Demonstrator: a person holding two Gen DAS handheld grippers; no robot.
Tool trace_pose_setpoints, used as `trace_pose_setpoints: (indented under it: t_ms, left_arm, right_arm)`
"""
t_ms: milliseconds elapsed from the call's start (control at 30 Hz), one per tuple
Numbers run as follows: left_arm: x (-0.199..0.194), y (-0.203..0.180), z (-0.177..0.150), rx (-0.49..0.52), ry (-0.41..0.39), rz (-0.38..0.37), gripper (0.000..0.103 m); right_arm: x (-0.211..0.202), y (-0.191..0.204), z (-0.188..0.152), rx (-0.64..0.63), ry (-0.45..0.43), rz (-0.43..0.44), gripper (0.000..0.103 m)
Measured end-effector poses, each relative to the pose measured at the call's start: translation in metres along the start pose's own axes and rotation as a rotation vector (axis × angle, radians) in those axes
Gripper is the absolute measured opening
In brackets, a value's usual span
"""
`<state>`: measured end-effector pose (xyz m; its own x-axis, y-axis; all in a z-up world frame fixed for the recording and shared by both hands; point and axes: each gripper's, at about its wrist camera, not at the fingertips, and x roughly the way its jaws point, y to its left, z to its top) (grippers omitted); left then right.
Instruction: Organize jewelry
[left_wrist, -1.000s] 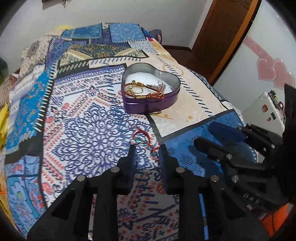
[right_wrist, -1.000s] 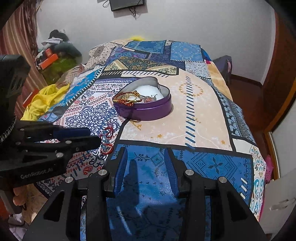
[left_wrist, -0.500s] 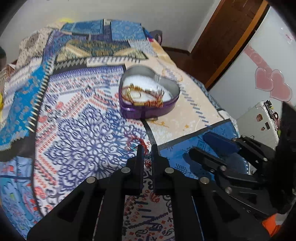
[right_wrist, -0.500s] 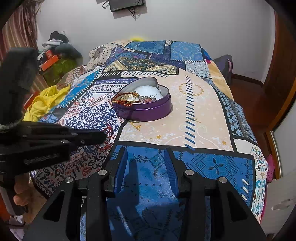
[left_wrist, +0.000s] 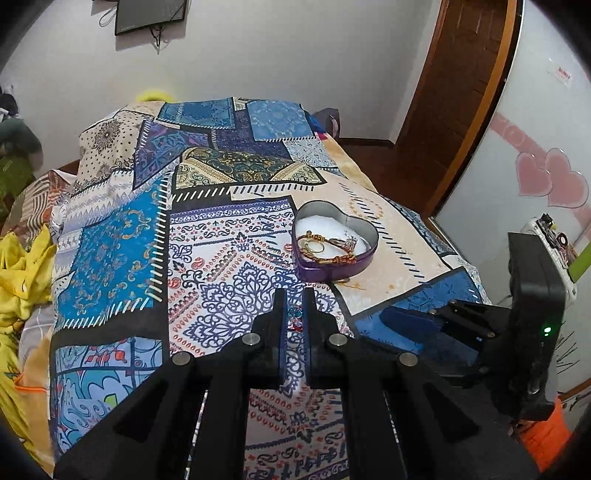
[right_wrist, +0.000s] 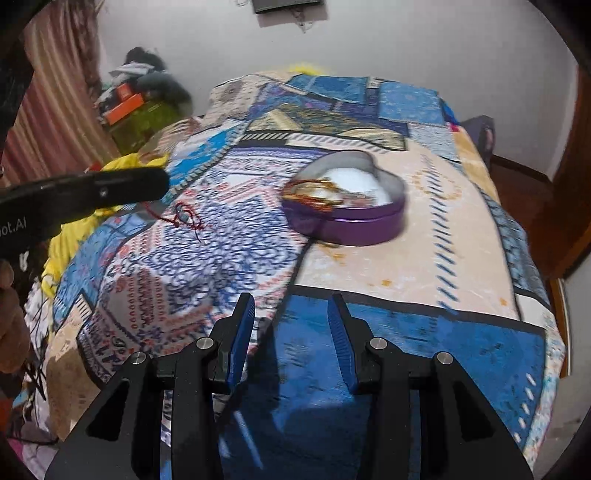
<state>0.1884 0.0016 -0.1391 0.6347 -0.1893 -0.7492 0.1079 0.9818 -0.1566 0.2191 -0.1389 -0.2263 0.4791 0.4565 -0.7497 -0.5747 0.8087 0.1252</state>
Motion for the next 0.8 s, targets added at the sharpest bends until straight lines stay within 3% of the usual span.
trace_pose_setpoints:
  t_ms: [133,500,800]
  left_arm:
    - [-0.001,0.002,-0.006,-0.005,0.003,-0.015,0.006]
    - [-0.002,0.007,-0.008,-0.020,-0.006,-0.022,0.006]
    - [-0.012,0.001,0.001,-0.012,-0.037,-0.024,0.006]
  right_arm:
    - [0.009,0.008,0.001,-0.038,0.018,-0.020,0.036]
    - [0.020,0.017,-0.002,-0.097,0.048,-0.046,0.009]
    - [0.003,0.004,0.002,-0.020,-0.031,-0.060,0.008]
